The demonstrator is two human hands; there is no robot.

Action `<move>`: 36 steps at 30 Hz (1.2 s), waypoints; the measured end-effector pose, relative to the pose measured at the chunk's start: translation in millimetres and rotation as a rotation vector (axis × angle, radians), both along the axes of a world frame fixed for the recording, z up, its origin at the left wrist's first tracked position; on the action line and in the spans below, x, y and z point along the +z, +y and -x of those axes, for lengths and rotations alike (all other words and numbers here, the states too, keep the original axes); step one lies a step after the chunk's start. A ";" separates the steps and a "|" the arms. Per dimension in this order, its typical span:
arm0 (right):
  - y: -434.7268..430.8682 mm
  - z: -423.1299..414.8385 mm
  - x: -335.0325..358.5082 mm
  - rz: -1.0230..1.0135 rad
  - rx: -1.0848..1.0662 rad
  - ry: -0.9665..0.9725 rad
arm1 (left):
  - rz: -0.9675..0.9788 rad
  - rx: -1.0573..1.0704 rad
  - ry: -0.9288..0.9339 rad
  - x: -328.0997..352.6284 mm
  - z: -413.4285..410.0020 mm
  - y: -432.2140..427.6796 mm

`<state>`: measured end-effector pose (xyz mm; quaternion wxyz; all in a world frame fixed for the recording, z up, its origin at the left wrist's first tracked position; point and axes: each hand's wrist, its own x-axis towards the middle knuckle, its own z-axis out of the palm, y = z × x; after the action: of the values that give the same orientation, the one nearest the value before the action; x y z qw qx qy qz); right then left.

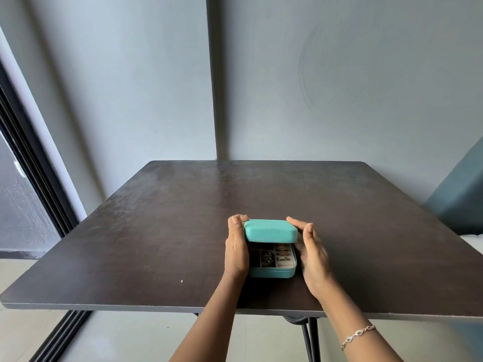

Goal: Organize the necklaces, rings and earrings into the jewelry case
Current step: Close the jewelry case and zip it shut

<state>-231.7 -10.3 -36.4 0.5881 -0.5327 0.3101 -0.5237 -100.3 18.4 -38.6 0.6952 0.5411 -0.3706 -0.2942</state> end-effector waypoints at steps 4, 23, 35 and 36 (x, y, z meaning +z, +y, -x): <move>4.1 1.3 0.4 0.059 0.005 0.113 | -0.014 -0.036 0.012 -5.9 -4.0 -1.6; 13.2 16.7 -8.9 0.370 0.176 0.802 | -0.098 -0.117 -0.044 -6.7 -9.7 0.9; 17.5 16.9 -8.3 0.470 0.122 0.891 | -0.190 -0.239 -0.300 -0.9 -14.1 8.9; 17.6 16.9 -8.5 0.470 0.120 0.890 | -0.197 -0.240 -0.302 0.0 -15.0 8.6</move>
<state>-248.6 7.3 -44.9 0.2923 -0.8390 0.3734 -0.2669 -85.3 27.0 -38.6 0.5358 0.5962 -0.5016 -0.3253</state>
